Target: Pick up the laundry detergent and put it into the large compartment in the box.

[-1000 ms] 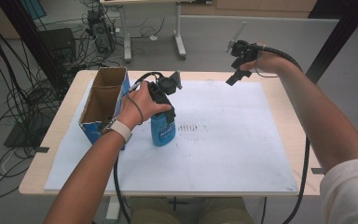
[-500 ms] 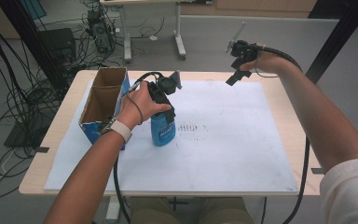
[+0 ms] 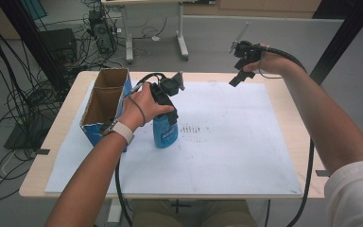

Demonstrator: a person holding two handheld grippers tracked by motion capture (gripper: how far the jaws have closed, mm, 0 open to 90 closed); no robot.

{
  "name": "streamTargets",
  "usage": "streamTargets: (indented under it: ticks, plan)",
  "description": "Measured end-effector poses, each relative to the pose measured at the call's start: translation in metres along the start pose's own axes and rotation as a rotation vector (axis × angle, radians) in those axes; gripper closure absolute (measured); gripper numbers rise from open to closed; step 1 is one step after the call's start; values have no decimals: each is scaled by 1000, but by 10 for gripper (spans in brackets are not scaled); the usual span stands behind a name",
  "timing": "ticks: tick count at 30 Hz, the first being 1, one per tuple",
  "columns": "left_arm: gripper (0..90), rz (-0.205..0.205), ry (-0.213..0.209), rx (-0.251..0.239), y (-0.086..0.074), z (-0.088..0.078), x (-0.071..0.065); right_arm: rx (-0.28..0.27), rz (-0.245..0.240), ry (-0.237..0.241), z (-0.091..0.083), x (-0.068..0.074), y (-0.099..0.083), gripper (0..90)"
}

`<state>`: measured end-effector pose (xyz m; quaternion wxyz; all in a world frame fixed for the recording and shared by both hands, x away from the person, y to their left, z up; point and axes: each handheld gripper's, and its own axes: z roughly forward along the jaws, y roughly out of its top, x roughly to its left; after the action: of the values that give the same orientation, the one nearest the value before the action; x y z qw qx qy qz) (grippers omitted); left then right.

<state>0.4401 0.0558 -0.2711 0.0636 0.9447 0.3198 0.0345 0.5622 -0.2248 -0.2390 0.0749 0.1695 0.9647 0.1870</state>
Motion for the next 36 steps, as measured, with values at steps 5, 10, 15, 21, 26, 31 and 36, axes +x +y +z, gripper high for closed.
streamTargets:
  ticks: [5, 10, 15, 21, 26, 31, 36]
  plan:
    - [92, -2, -1, 2, 0, 0, 0, 3, 5, 1, 0, 0, 0, 95]
    - [92, 2, -2, 3, 1, 1, 0, 2, -2, 1, 1, 0, 1, 94]
    - [92, 1, -3, 6, 2, 3, 0, 1, -5, 0, 1, 0, 1, 94]
    - [92, 1, -6, 14, 4, 5, 1, -1, -5, 0, 0, 0, 1, 94]
    - [92, 0, -7, 25, 4, 8, 1, -4, -3, -1, 0, 0, 0, 94]
    - [95, 10, -2, 43, 6, 11, 0, -6, -3, 1, 0, 0, -1, 93]
    - [101, 15, -4, 60, 8, 15, -1, -5, -2, 3, 1, 0, -3, 93]
